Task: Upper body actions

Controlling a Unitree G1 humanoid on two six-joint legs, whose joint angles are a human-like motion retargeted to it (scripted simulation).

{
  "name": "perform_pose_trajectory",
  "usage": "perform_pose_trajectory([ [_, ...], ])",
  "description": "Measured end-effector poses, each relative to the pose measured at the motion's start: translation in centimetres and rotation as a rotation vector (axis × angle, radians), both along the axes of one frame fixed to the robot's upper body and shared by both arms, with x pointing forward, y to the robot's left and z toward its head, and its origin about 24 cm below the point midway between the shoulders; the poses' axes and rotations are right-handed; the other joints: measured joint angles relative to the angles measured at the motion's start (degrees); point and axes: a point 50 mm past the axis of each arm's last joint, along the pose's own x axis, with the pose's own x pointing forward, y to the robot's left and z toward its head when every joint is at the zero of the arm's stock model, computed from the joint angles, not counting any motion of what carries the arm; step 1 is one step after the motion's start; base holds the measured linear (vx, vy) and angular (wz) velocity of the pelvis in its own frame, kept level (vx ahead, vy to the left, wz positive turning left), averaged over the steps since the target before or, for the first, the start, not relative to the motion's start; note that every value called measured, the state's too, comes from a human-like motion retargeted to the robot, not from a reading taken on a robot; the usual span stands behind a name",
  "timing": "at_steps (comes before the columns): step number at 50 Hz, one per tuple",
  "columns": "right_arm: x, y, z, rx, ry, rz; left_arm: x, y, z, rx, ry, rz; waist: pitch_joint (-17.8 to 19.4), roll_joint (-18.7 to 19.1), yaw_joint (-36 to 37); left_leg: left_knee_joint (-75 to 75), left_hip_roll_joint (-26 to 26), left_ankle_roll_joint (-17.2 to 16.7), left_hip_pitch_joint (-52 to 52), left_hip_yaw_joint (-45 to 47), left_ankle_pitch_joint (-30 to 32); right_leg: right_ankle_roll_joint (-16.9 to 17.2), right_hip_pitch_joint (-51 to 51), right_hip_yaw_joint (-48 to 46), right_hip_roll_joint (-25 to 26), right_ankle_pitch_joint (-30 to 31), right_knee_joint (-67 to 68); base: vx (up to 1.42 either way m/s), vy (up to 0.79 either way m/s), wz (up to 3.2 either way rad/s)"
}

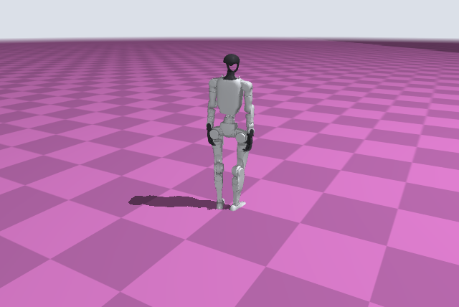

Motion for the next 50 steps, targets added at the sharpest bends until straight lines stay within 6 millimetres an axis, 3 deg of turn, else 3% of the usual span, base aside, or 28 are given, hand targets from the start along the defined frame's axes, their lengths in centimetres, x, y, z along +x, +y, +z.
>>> perform_pose_trajectory([
  [36, 0.25, -0.04, -0.02, -0.007, -0.012, 0.012, 0.36, 0.09, -0.04, 0.000, -0.012, 0.005, 0.9, -0.1, 0.2, 0.2, 0.8, -0.6, -0.5, 0.4, 0.2, -0.2, -0.8, 0.2, 0.2, 0.2, 0.3, 0.00, 0.00, 0.00],
  [50, 0.98, 0.28, -0.11, -0.003, -0.041, 0.065, 0.05, 0.66, 0.05, 0.008, 0.002, 0.007, 2.1, 0.6, -0.2, -0.1, 3.8, -2.7, -0.8, 0.9, 1.1, -2.0, -2.0, 1.1, 3.1, -0.1, 0.5, -0.05, -0.12, -0.04],
])
